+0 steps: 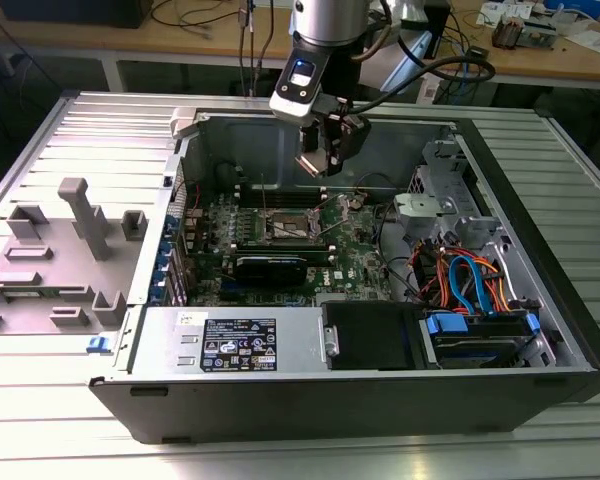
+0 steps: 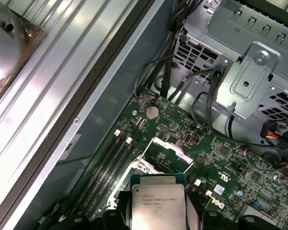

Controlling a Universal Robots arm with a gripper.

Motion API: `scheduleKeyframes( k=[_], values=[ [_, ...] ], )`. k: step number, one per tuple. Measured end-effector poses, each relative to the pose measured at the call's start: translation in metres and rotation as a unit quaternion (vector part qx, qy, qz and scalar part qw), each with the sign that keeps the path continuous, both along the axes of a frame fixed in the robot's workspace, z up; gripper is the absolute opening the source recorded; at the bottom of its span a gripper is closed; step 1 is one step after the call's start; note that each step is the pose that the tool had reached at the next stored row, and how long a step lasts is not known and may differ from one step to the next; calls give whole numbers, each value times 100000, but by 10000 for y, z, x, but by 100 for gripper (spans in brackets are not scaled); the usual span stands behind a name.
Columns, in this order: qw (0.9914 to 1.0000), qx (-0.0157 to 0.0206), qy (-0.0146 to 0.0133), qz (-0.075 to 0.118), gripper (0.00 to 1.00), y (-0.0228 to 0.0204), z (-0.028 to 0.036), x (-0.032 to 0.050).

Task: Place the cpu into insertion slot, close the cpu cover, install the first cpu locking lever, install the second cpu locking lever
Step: 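Place the cpu into insertion slot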

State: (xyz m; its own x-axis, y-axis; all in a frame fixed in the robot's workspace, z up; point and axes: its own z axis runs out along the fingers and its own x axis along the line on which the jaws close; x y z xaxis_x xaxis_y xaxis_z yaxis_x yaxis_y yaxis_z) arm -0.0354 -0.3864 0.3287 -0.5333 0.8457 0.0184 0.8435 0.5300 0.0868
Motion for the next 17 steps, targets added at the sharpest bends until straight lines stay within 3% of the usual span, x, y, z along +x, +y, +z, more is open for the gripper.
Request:
scheduleKeyframes(
  k=[3,11,17],
  values=[
    [100000,3,-2,-111,54,0,-2,0],
    [99887,-4,1,-4751,54,0,-27,-1],
    [99876,1,2,-4973,54,0,-28,-1]
  ],
)
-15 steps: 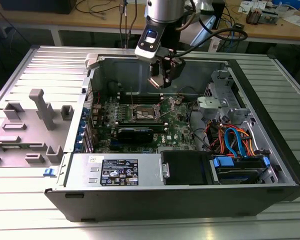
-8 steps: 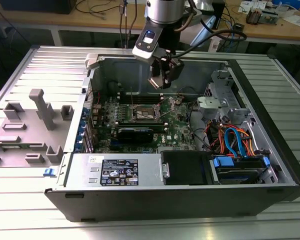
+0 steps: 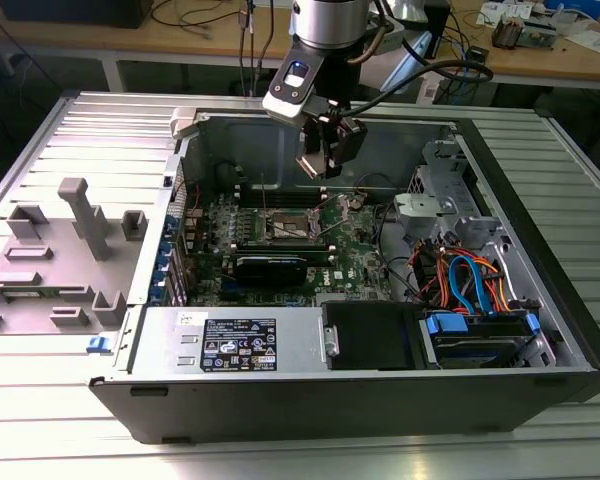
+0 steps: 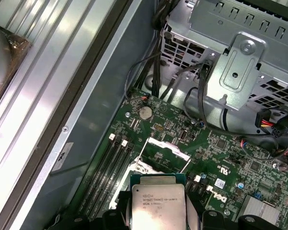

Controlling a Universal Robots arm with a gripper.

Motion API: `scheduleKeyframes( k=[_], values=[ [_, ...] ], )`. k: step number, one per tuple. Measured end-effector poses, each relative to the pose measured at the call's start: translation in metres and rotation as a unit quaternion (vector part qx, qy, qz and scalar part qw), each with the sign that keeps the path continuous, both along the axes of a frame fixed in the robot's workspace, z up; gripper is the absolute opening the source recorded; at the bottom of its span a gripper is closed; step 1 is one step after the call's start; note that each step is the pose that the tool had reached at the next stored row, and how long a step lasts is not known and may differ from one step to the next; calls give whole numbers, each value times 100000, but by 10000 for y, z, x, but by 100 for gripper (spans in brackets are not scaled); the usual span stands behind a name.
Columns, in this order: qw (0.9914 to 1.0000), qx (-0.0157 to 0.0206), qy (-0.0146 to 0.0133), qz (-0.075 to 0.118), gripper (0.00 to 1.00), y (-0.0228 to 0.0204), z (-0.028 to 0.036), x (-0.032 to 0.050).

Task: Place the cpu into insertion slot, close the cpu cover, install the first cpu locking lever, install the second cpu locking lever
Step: 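Place the cpu into insertion slot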

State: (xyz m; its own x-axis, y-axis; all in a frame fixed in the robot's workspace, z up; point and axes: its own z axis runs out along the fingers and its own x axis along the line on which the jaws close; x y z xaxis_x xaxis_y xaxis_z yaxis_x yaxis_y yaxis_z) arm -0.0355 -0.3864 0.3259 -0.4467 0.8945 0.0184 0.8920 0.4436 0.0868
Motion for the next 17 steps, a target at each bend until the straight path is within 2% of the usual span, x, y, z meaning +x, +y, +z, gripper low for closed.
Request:
scheduleKeyframes(
  k=[6,9,11,14,17],
  values=[
    [99999,2,-5,-431,54,0,-1,-1],
    [99965,4,-3,-2657,54,0,-4,-1],
    [99894,2,-4,-4600,54,0,-7,-1],
    [99811,2,-2,-6144,54,0,-11,-1],
    [99673,0,-1,-8077,54,0,-15,-1]
  ],
)
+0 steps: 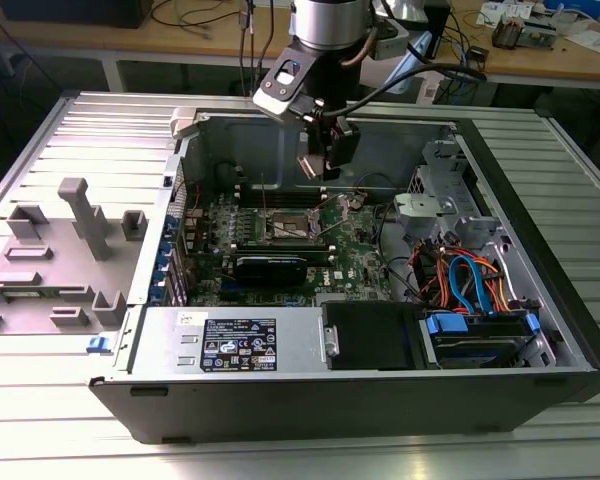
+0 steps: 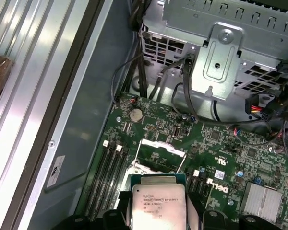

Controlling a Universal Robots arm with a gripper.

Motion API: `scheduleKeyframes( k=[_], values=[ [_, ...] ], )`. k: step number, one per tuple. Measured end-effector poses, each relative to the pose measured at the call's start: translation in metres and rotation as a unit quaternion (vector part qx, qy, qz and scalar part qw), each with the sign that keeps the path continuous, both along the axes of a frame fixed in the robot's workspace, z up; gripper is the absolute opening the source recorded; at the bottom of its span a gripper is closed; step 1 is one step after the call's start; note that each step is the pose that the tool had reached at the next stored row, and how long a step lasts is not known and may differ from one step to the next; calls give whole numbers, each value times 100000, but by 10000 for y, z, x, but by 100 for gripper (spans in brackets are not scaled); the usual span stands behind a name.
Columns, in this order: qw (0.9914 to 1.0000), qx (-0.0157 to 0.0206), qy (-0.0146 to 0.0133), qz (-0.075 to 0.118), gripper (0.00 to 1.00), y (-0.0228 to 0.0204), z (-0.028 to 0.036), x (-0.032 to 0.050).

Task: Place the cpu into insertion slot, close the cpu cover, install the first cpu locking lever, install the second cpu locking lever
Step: 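Place the cpu into insertion slot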

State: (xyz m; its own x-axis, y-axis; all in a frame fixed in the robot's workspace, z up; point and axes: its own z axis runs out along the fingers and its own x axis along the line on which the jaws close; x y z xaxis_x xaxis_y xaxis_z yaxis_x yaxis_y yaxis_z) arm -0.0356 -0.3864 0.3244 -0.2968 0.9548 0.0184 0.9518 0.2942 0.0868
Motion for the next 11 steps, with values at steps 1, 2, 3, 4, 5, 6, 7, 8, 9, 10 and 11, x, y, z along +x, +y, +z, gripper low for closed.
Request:
scheduleKeyframes(
  k=[1,2,3,4,5,6,7,8,9,10,11],
  values=[
    [99998,3,-2,-593,54,0,-2,0],
    [99994,1,-2,-1107,54,0,-3,0],
    [99987,-2,-3,-1629,54,0,-4,0],
    [99976,-7,-1,-2210,54,0,-5,0],
    [99951,-10,-3,-3146,54,0,-8,0],
    [99917,-15,-3,-4067,54,0,-11,0],
    [99879,-21,-1,-4917,54,0,-13,0],
    [99845,-15,-1,-5568,54,0,-15,0],
    [99803,-21,6,-6280,54,0,-18,0],
    [99735,-23,3,-7280,54,0,-24,0],
    [99686,-20,8,-7924,54,0,-28,0]
  ],
)
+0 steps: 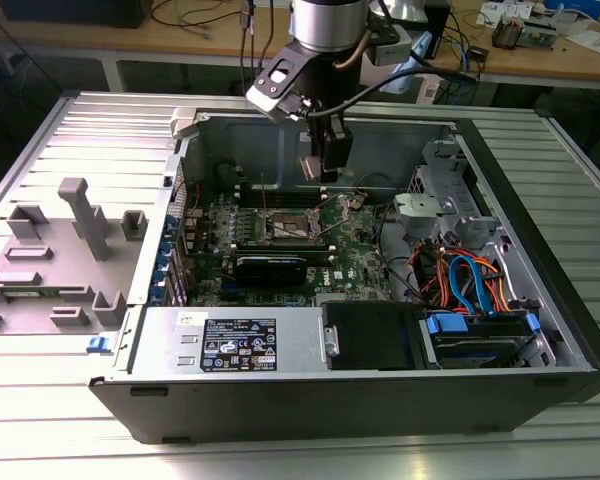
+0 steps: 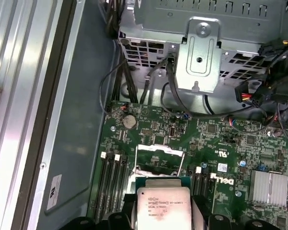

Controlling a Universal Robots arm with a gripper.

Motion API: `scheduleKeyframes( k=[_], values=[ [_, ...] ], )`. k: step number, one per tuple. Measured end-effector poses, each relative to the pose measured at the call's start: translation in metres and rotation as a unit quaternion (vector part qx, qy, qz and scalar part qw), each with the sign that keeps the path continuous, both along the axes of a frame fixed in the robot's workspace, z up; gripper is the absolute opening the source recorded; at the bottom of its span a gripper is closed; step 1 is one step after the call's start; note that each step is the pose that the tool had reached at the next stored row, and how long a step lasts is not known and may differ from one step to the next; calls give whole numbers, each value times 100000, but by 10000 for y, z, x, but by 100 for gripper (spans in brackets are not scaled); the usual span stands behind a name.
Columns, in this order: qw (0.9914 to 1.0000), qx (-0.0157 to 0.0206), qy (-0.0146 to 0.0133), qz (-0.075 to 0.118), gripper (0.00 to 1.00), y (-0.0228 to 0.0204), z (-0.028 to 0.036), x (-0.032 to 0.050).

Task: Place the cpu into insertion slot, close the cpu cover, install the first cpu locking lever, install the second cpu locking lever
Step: 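Place the cpu into insertion slot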

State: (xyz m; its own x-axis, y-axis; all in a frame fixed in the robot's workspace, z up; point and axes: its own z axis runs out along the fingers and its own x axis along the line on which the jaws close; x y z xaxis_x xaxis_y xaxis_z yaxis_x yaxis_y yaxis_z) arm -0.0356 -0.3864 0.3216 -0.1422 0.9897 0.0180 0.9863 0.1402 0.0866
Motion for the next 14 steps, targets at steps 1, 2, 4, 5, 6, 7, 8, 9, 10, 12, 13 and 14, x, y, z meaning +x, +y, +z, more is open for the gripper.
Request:
scheduleKeyframes(
  k=[1,2,4,5,6,7,8,9,10,12,13,14],
  values=[
    [99999,1,8,-408,54,0,-3,-1],
    [99997,-4,57,-831,54,0,-9,-3],
    [99985,-2,133,-1745,54,0,-23,-8],
    [99980,-8,152,-1997,54,0,-25,-9],
    [99976,-7,157,-2198,54,0,-25,-9],
    [99974,-9,160,-2295,54,0,-26,-9],
    [99973,-5,156,-2335,54,0,-26,-10],
    [99972,0,154,-2350,54,0,-27,-10],
    [99972,-2,155,-2355,54,0,-27,-10],
    [99972,0,154,-2360,54,0,-27,-10],
    [99972,-1,153,-2359,54,0,-27,-10],
    [99972,1,152,-2361,54,0,-27,-10]
  ],
)
